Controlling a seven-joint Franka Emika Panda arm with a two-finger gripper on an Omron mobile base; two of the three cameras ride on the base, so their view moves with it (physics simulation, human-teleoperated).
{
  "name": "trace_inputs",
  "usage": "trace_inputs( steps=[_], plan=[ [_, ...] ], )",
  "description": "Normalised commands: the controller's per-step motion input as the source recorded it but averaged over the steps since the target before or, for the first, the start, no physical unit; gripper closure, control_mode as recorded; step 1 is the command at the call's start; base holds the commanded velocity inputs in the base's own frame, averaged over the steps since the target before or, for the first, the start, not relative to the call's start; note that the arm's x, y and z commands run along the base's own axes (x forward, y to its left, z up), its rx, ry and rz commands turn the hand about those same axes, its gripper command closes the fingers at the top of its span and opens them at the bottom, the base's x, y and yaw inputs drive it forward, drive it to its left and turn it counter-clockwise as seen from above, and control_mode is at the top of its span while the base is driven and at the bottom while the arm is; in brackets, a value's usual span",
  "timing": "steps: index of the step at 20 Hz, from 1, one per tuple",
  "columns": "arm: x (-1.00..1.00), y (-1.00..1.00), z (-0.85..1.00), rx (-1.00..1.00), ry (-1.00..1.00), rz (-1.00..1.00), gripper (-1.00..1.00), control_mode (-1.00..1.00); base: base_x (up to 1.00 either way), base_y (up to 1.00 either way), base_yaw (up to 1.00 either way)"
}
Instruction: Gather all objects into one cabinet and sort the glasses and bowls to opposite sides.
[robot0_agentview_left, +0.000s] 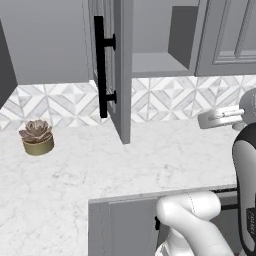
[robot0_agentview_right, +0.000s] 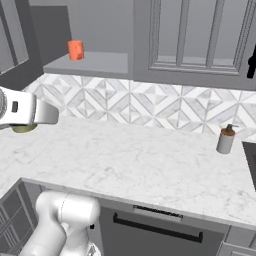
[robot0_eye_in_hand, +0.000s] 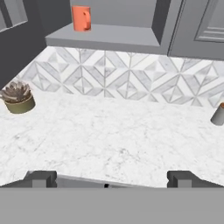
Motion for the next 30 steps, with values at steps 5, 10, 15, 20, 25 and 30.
trace_inputs(
  steps=[5, 10, 15, 20, 25, 30],
  plan=[
    [0.00, 0.00, 0.00, 0.00, 0.00, 0.00, -1.00, 1.00, 0.27, 0.09, 0.00],
    [0.00, 0.00, 0.00, 0.00, 0.00, 0.00, -1.00, 1.00, 0.33, 0.10, 0.00],
    [0.00, 0.00, 0.00, 0.00, 0.00, 0.00, -1.00, 1.00, 0.19, 0.06, 0.00],
    [0.00, 0.00, 0.00, 0.00, 0.00, 0.00, -1.00, 1.00, 0.04, 0.00, 0.00],
    [0.00, 0.00, 0.00, 0.00, 0.00, 0.00, -1.00, 1.00, 0.26, 0.06, 0.00],
    [0.00, 0.00, 0.00, 0.00, 0.00, 0.00, -1.00, 1.00, 0.07, 0.02, 0.00]
  ],
)
